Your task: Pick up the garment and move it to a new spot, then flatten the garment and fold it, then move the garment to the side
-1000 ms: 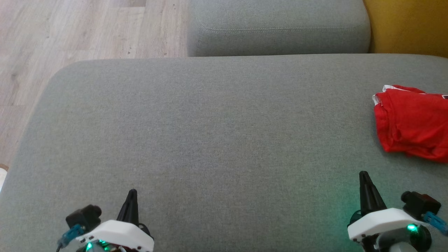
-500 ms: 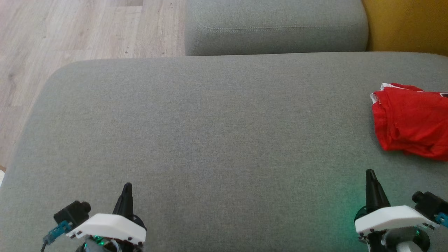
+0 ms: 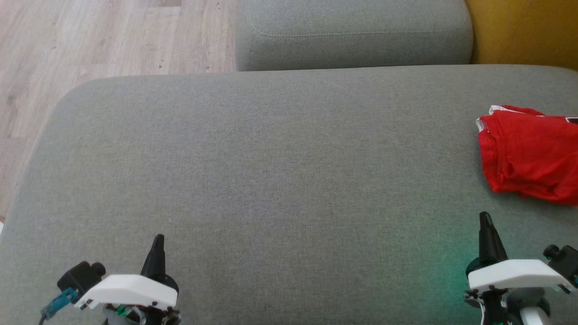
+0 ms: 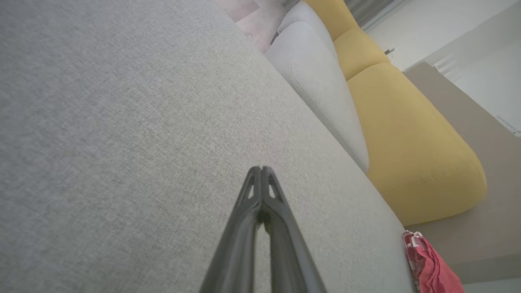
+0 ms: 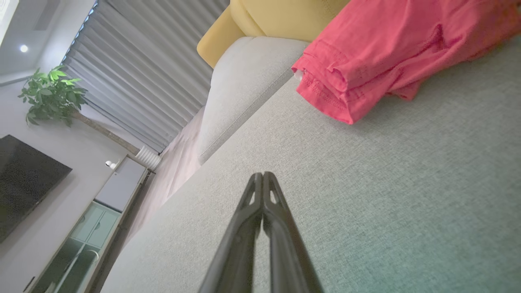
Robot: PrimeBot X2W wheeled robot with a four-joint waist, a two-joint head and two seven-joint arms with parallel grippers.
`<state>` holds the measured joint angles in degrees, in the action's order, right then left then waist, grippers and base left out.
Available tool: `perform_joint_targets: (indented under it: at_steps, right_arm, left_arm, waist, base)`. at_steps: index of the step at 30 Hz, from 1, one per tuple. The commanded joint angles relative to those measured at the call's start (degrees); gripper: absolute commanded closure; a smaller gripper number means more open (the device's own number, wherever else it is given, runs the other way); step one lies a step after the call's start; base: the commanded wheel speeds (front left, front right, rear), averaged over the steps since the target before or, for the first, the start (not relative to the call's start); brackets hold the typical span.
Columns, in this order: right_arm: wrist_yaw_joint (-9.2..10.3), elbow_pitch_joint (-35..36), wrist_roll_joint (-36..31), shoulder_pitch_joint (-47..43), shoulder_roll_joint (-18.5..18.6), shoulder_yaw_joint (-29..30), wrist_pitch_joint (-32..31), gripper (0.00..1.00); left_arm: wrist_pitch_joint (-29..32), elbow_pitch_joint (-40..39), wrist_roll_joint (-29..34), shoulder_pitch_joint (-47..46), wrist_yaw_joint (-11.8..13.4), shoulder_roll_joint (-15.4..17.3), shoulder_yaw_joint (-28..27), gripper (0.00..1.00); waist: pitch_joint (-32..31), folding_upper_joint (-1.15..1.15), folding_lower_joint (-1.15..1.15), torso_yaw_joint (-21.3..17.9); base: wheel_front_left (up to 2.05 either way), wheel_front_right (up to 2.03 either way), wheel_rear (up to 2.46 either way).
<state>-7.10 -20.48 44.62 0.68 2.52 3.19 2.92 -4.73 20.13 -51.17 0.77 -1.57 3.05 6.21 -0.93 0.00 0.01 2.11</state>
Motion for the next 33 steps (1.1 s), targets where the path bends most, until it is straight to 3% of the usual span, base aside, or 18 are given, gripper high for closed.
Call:
perform_joint_targets:
  at_steps: [1,33]
  right_arm:
    - [-0.19,2.3,1.8,3.0,0.2,-0.2,-0.4,1.00]
    - [-0.28,4.3,23.2,4.2,0.3,1.5,-4.6,1.00]
  left_arm:
    - [0.3,-2.2,-1.5,-3.5,-0.4,0.1,-1.8,1.00]
    - [5.5,-4.0,-20.0,-5.1,-3.0,0.0,-7.0,1.00]
  waist:
    - [0.0,0.00,0.00,0.0]
    - [0.5,0.00,0.00,-1.0]
  base:
    - [0.00,0.00,0.00]
    - [0.00,0.00,0.00]
